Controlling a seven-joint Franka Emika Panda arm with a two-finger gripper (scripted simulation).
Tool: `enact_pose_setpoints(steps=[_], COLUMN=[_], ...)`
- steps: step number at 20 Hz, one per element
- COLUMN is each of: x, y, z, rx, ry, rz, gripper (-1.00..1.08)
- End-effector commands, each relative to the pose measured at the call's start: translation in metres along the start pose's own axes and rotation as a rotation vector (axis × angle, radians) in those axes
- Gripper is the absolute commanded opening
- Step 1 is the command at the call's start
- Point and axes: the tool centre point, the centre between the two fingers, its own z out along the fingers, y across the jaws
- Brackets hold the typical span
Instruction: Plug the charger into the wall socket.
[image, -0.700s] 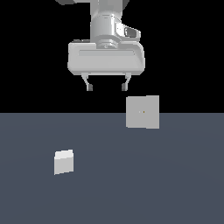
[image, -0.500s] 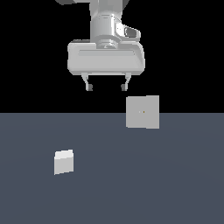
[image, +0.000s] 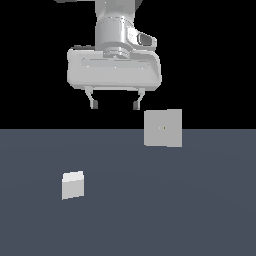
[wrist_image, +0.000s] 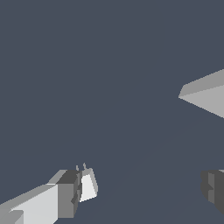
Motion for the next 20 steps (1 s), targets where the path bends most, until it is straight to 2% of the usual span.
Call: enact_pose_setpoints(steps=[1,12,20], x=[-0.007,-0.052,-0.075], y=[-0.007,-0.045,-0.061], z=[0.007,0.052,0.076], rx=[0.003,0.019,0.029], ry=[0.01,0.076,0.11], rz=[-0.028,-0.197,-0.283], gripper=[1.0,1.0,1.0])
